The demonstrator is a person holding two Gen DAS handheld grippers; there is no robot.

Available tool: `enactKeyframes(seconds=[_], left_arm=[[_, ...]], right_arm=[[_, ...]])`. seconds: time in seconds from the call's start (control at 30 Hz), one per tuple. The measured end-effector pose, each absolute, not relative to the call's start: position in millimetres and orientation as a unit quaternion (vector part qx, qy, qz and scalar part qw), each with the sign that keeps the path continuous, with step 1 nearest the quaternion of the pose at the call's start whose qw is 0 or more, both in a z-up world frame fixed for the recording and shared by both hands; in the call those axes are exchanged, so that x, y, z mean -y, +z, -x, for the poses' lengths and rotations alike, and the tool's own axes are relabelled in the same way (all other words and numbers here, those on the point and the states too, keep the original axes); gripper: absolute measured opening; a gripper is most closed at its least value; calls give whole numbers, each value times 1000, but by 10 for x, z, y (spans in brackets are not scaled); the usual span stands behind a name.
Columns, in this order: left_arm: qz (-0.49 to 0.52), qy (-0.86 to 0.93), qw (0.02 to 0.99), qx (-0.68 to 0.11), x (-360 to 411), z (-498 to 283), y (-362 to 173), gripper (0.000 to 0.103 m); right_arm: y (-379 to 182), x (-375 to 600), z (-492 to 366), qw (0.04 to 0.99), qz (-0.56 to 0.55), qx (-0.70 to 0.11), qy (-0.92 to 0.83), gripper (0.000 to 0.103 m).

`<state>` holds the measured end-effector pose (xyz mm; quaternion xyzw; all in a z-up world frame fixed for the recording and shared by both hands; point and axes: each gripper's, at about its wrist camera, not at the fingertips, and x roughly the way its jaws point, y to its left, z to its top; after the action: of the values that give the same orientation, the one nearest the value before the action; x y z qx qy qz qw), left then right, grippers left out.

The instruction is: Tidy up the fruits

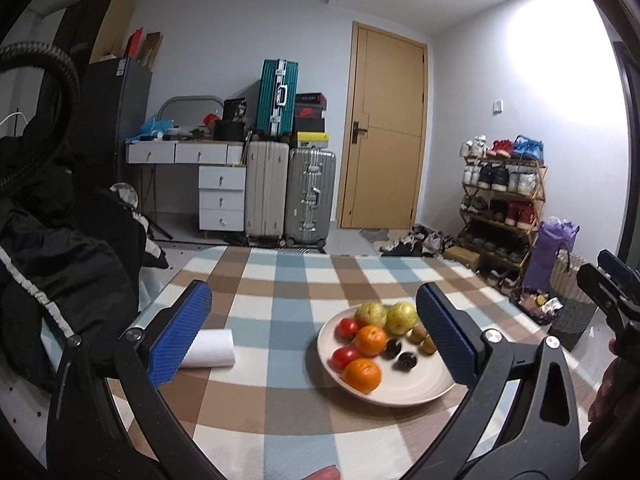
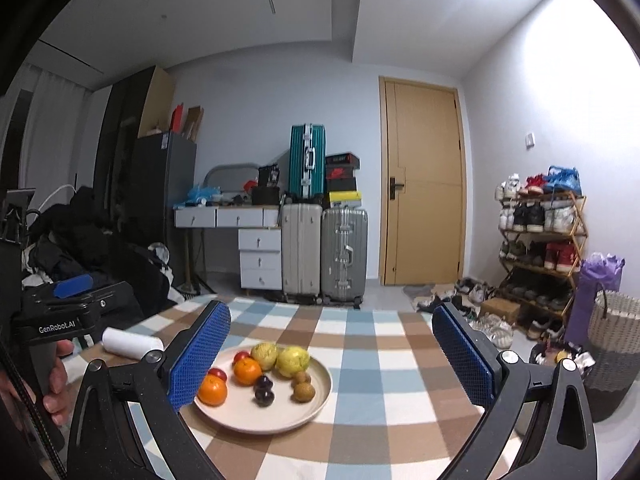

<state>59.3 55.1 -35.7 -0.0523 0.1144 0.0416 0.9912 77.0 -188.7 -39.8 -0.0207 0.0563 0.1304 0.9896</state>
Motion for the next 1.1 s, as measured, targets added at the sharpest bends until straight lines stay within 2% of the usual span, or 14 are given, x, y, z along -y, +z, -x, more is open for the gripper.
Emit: enactKeyframes(seconds=[0.43,0.67,0.77,1.1], left_arm=[[39,44,984,-167,-601,-999,-982,102],[26,24,981,-188,-537,-1177,-1044,102],[20,34,984,-173,-493,-1136,-1033,102],[9,19,987,-157,-441,-1097,-1010,102]], right_arm=[[-879,1838,-1102,985,19,-112,130,103],[-1004,1797,-1270,979,22,-153,134,103],[-1033,1768,-1308,977,24,-163,133,103],[-1027,1757,-1278,978,25,-162,128,103]])
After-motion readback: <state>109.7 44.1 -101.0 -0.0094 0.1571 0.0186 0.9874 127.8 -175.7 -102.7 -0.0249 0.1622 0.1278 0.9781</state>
